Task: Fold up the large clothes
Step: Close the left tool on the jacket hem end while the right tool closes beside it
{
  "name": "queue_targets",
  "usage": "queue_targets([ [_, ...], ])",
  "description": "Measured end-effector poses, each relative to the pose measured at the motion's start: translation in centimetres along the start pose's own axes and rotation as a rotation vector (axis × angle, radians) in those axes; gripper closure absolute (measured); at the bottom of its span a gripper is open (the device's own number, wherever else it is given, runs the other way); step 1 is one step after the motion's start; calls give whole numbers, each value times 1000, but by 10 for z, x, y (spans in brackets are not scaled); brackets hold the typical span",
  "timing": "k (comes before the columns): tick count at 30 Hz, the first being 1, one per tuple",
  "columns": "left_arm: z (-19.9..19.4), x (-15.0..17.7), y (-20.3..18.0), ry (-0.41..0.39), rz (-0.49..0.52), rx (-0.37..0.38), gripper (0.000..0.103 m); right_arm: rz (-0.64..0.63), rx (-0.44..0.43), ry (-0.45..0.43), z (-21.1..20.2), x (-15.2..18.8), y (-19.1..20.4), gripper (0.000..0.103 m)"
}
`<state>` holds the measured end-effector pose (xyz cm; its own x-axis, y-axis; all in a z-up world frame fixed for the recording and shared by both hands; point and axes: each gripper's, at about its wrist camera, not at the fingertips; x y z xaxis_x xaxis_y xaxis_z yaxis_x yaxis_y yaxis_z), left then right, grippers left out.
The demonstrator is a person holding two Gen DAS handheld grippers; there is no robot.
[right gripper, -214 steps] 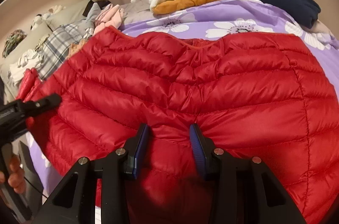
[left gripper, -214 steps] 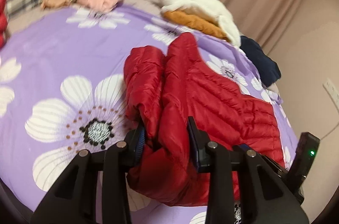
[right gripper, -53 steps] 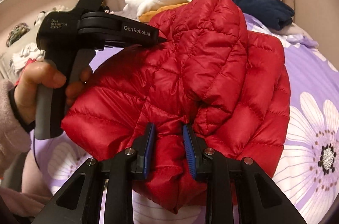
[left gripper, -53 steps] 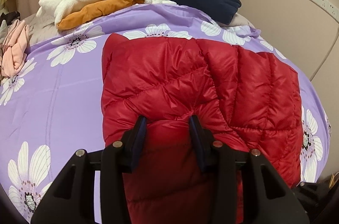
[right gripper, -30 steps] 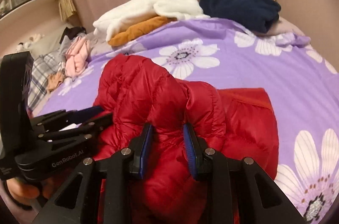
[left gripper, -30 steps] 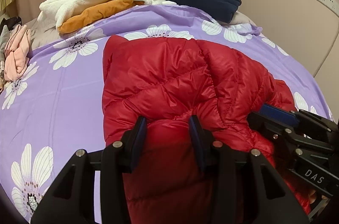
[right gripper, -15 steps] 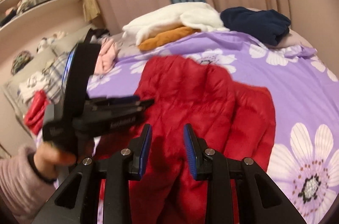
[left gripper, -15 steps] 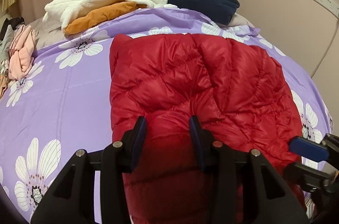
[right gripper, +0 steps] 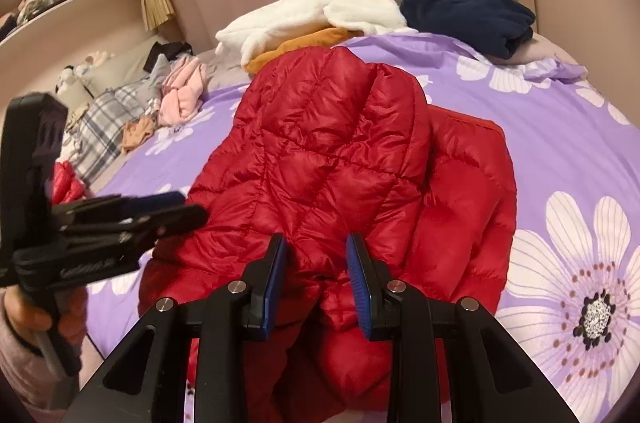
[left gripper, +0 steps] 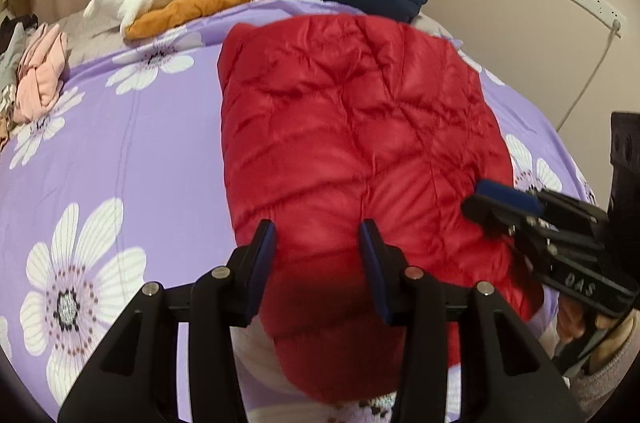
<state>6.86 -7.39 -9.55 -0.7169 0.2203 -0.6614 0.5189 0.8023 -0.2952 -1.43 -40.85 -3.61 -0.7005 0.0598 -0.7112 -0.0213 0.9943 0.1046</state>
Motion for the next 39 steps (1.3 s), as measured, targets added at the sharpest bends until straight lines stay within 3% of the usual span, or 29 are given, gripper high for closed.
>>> queue_targets([
  [32,7,25,8,61,-38,27,48,38,16,60,0,13,-7,71],
  [39,3,24,18,56,-98,59,40,58,8,65,5,15,-8,70],
])
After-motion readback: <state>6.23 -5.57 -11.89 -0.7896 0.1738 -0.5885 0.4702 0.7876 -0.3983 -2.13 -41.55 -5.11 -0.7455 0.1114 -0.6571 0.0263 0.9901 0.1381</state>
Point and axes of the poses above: each gripper's, at about its wrist camera, not at the fingertips, and z roughly the way its jaws point, y to its left, x to its underside, and after that the axes turned 13 degrees about x, right-handed
